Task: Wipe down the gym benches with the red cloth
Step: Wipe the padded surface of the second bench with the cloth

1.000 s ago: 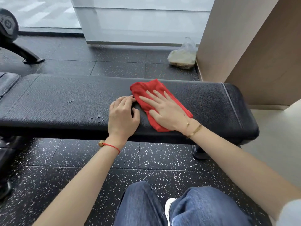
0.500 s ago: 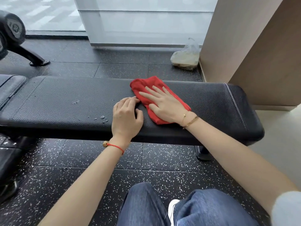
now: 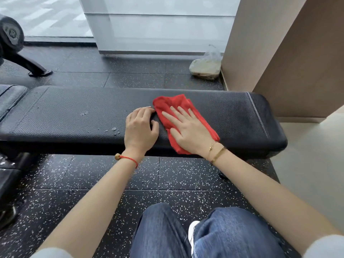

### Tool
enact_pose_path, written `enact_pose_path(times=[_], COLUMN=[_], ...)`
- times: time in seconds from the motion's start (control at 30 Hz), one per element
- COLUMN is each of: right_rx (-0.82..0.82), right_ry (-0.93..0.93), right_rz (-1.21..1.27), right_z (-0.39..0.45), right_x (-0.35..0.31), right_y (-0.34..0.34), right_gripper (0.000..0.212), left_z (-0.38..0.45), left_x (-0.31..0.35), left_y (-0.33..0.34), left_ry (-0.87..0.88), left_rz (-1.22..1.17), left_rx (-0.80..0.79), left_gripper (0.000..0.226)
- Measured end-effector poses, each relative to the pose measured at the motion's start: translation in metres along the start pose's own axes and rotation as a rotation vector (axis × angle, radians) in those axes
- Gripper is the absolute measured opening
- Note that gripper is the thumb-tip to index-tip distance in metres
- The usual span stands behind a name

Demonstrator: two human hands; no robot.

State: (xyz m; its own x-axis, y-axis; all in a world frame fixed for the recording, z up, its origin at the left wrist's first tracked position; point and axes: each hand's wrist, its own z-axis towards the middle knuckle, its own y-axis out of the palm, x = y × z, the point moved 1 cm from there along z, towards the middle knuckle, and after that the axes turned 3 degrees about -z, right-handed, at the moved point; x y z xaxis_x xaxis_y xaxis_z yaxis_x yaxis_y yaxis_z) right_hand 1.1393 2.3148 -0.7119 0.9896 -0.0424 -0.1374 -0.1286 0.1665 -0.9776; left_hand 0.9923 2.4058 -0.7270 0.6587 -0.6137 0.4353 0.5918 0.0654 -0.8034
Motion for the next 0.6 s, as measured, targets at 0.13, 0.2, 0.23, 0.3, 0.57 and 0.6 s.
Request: enact_pose_path(times=[0.13, 0.2, 0.23, 0.3, 0.57, 0.6], right_rx=[0.012, 0.000, 0.002, 0.005, 0.026, 0.046], right_ry=[0.210, 0.404, 0.469, 0.476, 0.207, 0.245], right_rz=[-0.030, -0.042, -0.058, -0.081, -0.032, -0.042], right_z=[-0.027, -0.027, -0.022, -0.010, -0.034, -0.043], right_x=[0.049, 0.073, 0.077, 0.065, 0.029, 0.039], right_y=[-0.013, -0.018, -0.018, -0.014, -0.009, -0.010], right_gripper=[0.057, 0.057, 0.058, 0.059, 0.056, 0.055], left_z=[0.000, -0.001, -0.002, -0.002, -0.003, -0.004], left_x=[-0.001, 0.000, 0.001, 0.003, 0.001, 0.001], left_y=[-0.001, -0.001, -0.001, -0.001, -0.003, -0.003], left_ry=[0.009, 0.010, 0.009, 0.002, 0.034, 0.038], left_rz=[-0.005, -0.002, 0.001, 0.009, 0.011, 0.014], left_rx=[-0.011, -0.013, -0.013, -0.016, -0.024, -0.031], left_gripper=[0.030, 0.030, 0.030, 0.029, 0.030, 0.030])
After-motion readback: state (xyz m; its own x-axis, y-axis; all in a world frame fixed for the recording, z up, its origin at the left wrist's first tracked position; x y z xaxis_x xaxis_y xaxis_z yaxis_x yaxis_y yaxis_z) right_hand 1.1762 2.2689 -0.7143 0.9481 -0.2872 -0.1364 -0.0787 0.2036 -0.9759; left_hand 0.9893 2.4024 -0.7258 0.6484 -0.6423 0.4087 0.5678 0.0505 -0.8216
